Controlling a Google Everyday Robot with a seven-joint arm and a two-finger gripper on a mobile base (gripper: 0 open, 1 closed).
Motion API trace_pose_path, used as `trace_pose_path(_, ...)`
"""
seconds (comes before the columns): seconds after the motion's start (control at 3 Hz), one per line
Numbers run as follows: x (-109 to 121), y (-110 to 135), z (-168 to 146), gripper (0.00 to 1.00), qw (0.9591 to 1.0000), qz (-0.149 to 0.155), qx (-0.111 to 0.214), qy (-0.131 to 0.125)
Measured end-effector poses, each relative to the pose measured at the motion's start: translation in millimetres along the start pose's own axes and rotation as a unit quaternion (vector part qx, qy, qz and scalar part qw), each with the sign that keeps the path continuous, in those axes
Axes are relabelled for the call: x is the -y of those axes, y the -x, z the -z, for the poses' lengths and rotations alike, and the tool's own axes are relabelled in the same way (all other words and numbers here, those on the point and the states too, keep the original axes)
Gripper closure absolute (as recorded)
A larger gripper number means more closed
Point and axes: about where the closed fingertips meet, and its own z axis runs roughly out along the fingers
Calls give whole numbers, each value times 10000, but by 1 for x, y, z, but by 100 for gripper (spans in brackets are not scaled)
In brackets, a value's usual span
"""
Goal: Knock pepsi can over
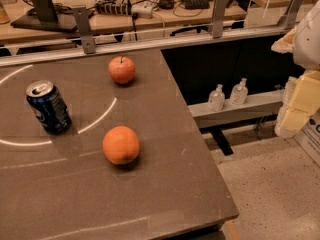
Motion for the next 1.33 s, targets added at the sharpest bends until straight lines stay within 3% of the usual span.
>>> trace_pose_path(0.33,0,0,0,0,10000,0,0,-1)
trace_pose_path(0.67,0,4,1,0,9993,22,375,50)
trace_pose_path(1.0,3,21,1,0,9906,267,1337,94)
trace_pose_path(1.33,-6,62,-4,0,9680,628,2395,409)
